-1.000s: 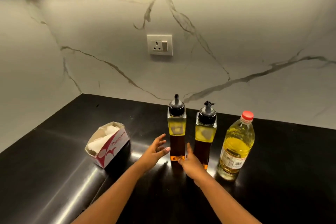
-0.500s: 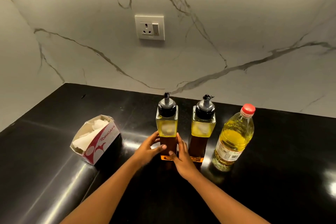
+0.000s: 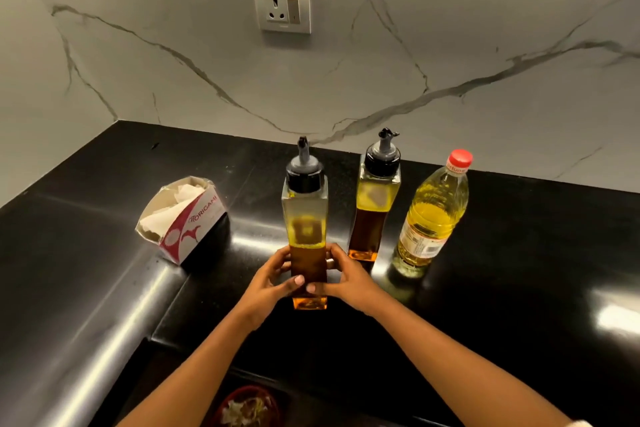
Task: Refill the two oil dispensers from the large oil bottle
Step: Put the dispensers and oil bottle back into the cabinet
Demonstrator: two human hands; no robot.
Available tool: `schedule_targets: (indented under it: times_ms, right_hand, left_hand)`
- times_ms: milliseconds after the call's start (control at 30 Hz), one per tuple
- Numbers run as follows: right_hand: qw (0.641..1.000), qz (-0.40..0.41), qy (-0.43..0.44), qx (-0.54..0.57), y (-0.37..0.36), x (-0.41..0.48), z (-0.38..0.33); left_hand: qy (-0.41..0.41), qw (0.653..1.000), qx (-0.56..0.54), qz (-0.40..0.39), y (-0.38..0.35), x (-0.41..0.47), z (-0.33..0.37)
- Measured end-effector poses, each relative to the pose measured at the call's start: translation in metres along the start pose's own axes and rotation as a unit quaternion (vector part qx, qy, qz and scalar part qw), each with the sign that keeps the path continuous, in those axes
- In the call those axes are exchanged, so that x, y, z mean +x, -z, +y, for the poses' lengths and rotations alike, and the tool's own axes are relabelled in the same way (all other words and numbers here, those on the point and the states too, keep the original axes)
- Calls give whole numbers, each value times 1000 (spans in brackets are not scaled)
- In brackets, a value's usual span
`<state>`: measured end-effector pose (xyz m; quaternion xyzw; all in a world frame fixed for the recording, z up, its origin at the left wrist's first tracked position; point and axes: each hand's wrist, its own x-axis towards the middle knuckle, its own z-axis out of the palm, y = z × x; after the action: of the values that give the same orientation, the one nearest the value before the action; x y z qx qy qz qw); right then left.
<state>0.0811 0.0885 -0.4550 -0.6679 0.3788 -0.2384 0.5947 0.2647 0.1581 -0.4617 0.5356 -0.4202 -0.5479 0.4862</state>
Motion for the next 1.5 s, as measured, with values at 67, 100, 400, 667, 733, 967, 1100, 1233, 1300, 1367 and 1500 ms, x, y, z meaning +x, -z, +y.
schedule_targets:
  times_ms: [67,100,400,667,733,967,1100,1233,1300,1367,1500]
  right_hand:
    - [1000,14,17,-19,5,-9,-19]
    - [999,22,32,-28,8,-14,-33]
    - [969,103,209,-81,66,-71,-223]
    - [922,192,312,-128,131,-105,-393]
    - [915,191,332,-127,148,-107,-435]
    - [919,200,312,-131,197,-67,-527]
    - [933,199,278,-114,218,-37,-540]
    - [944,205,236,-100,226,-13,-536]
    - [949,202,225,-89,227,-5,-535]
    - [951,199,218,-89,226,0,-535]
    - [948,216,209,-108,220,-4,-535]
  left_hand:
    - [-17,1000,-7,1,-6,-7,19]
    - [-29,1000,-9,3,-10,-12,32]
    - [-224,972,2,-67,-64,-49,221]
    - [-399,908,128,-16,-110,-59,400]
    - [-431,893,132,10,-122,-53,443]
    - [-445,887,108,63,-145,-14,543]
    - [-401,912,78,49,-149,19,561]
    - [-371,925,62,51,-150,48,561]
    - [-363,928,61,53,-149,57,561]
    - [-359,929,65,56,-146,62,562]
    - [-342,935,71,64,-139,68,562]
